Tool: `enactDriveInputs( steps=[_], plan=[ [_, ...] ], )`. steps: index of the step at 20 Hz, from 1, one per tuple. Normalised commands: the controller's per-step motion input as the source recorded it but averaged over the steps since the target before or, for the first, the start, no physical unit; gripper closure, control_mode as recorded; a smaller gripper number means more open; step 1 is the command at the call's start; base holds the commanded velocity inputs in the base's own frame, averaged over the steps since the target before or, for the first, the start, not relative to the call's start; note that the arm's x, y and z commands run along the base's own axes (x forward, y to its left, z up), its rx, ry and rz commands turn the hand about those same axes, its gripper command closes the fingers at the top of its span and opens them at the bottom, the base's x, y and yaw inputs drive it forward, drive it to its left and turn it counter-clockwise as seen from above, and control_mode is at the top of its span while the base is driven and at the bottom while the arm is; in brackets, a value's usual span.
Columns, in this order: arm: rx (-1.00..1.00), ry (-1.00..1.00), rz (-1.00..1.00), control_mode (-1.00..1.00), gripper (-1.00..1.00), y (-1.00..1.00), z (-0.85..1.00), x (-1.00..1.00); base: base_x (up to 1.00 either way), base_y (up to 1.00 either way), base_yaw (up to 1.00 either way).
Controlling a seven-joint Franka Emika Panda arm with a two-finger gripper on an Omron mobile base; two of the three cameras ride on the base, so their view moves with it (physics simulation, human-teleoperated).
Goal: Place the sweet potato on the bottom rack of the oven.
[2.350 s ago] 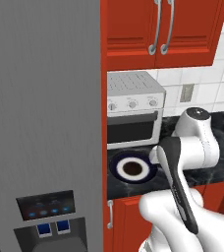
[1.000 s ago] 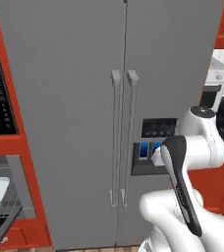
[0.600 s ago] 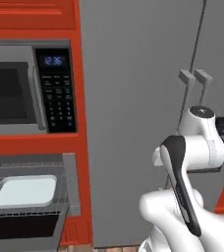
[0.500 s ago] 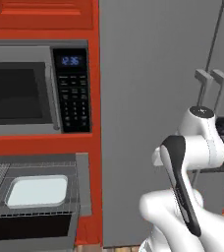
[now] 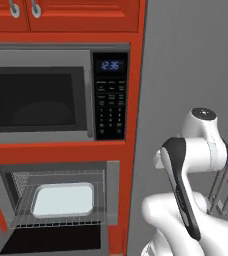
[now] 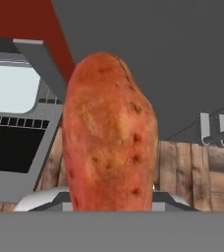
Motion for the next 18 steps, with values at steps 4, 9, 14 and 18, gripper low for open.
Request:
enactDriveInputs(
  steps=[4, 9, 14, 18],
  plan=[
    [0.0, 0.0, 0.0, 1.0, 1.0, 0.0, 0.0, 0.0, 0.6, 0.23, 0.0],
    [0.0, 0.0, 0.0, 1.0, 1.0, 0.0, 0.0, 0.0, 0.38, 0.45, -0.02],
    [0.0, 0.0, 0.0, 1.0, 1.0, 0.0, 0.0, 0.0, 0.43, 0.4, -0.02],
    [0.0, 0.0, 0.0, 1.0, 1.0, 0.0, 0.0, 0.0, 0.53, 0.06, 0.0]
  ],
)
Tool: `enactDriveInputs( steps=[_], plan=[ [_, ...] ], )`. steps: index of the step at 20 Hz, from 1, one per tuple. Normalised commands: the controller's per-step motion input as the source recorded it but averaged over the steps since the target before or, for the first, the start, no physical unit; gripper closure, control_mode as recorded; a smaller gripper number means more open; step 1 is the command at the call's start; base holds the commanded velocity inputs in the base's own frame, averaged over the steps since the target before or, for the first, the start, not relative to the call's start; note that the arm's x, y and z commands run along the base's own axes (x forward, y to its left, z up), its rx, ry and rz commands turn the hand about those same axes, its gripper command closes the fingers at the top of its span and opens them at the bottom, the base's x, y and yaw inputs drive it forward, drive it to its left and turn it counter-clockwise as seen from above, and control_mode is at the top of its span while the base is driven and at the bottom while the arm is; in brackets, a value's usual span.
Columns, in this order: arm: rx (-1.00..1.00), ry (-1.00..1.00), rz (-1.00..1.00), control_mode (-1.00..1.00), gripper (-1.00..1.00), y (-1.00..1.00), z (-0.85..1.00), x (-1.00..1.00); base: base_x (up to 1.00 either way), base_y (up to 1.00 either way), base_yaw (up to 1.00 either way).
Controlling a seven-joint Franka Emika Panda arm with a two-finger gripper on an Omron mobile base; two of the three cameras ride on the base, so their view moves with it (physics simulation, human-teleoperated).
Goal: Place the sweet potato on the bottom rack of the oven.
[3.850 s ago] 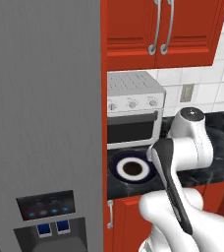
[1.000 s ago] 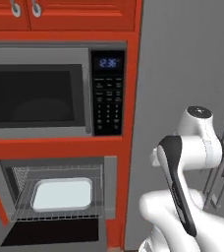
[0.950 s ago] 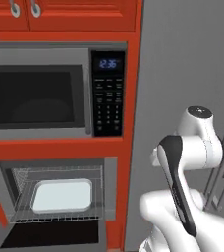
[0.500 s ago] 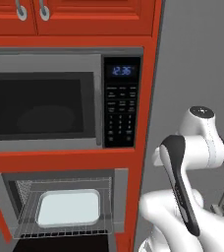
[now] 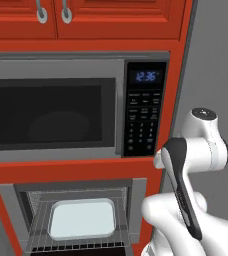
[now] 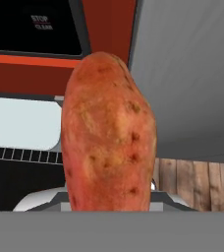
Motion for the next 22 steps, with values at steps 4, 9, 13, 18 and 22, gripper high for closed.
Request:
enactDriveInputs(
  steps=[4, 9, 13, 18, 22],
  plan=[
    [0.0, 0.0, 0.0, 1.0, 1.0, 0.0, 0.0, 0.0, 0.51, 0.0, 0.0],
    [0.0, 0.0, 0.0, 1.0, 1.0, 0.0, 0.0, 0.0, 0.28, 0.0, 0.0],
    [0.0, 0.0, 0.0, 1.0, 1.0, 0.0, 0.0, 0.0, 0.07, 0.02, 0.0],
    [-0.01, -0.07, 0.0, -1.0, 1.0, 0.32, 0.0, -0.06, 0.0, 0.03, 0.0],
    [-0.03, -0.15, -0.04, -1.0, 1.0, 1.0, -0.18, -0.26, 0.0, 0.0, 0.0]
  ],
)
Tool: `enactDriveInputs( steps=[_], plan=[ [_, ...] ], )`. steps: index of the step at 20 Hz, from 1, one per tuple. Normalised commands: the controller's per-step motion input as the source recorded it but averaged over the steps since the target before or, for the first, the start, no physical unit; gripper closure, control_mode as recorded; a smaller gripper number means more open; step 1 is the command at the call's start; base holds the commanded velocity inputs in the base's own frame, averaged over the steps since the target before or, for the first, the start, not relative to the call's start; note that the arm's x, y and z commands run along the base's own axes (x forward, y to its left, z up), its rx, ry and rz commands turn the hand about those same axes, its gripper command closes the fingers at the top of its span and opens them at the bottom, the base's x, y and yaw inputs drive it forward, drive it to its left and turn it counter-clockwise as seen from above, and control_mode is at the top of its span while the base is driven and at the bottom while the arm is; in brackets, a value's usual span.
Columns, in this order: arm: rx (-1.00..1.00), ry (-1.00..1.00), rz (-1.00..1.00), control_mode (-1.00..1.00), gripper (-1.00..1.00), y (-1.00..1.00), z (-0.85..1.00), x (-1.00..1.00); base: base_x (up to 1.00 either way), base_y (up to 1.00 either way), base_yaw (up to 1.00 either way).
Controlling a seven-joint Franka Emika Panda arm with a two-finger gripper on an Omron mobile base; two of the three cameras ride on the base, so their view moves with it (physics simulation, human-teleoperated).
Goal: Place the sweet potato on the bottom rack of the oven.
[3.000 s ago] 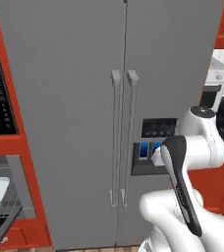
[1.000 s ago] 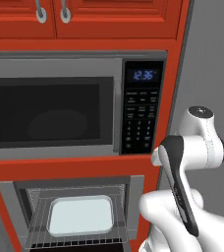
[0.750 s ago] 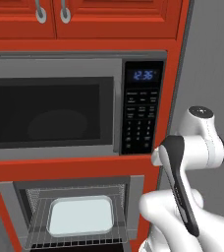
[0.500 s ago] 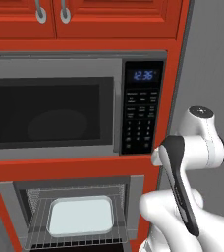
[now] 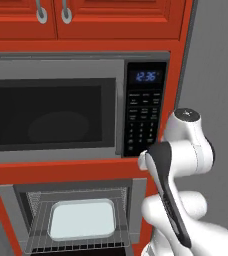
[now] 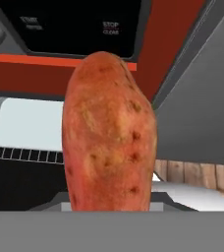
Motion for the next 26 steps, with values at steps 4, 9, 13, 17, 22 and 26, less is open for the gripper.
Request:
enactDriveInputs(
  steps=[4, 9, 13, 17, 22, 26],
  plan=[
    [-0.03, -0.23, -0.08, -1.0, 1.0, 1.0, -0.45, -0.11, 0.0, 0.0, 0.0],
    [-0.05, -0.22, -0.16, -1.0, 1.0, 1.0, -0.82, 0.0, 0.0, 0.0, 0.0],
    [0.0, -0.1, -0.15, -1.0, 1.0, 1.0, -0.96, 0.0, 0.0, 0.0, 0.0],
    [0.0, 0.0, -0.07, -1.0, 1.0, 1.0, -1.0, 0.0, 0.0, 0.0, 0.0],
    [-0.02, -0.02, 0.0, -1.0, 1.0, 0.97, -0.97, 0.03, 0.0, 0.0, 0.0],
    [-0.05, -0.01, 0.0, -1.0, 1.0, 0.57, -0.6, 0.33, 0.0, 0.0, 0.0]
  ],
)
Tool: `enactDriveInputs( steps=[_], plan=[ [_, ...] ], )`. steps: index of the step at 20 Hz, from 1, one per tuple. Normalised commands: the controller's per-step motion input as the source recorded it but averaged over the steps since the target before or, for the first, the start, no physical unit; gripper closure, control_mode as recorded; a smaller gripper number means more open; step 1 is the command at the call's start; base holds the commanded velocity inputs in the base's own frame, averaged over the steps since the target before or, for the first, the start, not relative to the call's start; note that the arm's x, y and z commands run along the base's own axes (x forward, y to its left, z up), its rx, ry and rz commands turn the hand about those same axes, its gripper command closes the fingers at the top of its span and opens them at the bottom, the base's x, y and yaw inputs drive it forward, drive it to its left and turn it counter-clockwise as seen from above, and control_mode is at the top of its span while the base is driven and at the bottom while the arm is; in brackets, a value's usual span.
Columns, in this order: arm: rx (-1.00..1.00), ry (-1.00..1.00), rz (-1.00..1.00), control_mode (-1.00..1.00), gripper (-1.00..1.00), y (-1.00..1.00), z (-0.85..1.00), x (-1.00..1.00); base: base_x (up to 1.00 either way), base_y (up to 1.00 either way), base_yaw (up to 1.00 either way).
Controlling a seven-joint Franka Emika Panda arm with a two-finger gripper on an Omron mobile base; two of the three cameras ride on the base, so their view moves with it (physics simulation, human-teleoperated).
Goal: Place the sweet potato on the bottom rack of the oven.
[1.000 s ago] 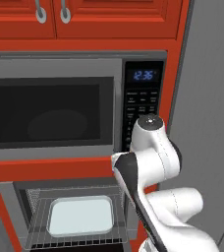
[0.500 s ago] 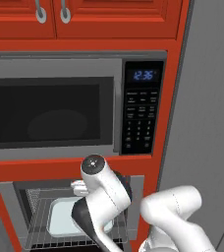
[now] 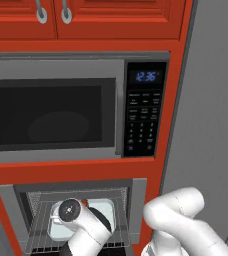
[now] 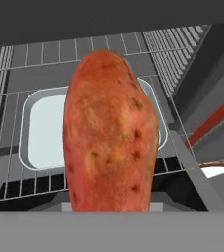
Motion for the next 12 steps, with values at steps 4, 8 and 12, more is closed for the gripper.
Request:
enactDriveInputs(
  steps=[4, 8, 12],
  plan=[
    [0.0, 0.01, 0.0, -1.0, 1.0, 0.23, -0.46, 0.69, 0.0, 0.0, 0.0],
    [0.0, 0.08, 0.0, -1.0, 1.0, 0.01, -0.41, 0.7, 0.0, 0.0, 0.0],
    [0.0, 0.02, 0.0, -1.0, 1.0, 0.24, -0.64, 0.44, 0.0, 0.0, 0.0]
  ],
)
